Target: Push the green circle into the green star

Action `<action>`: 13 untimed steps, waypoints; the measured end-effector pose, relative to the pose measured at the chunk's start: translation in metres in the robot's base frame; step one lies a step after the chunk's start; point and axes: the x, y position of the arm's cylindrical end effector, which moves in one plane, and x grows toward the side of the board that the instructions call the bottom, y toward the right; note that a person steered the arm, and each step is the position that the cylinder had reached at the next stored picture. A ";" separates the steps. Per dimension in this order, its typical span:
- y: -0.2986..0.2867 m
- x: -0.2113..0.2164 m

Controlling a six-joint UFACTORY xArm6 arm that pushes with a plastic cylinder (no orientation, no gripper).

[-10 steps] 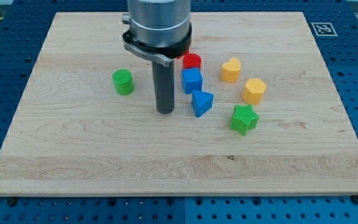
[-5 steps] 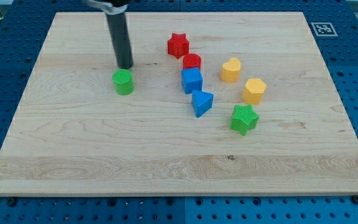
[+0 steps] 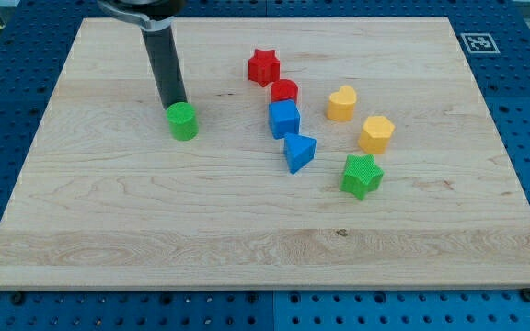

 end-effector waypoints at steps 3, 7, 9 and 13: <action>0.049 0.091; 0.106 0.179; 0.089 0.179; 0.108 0.171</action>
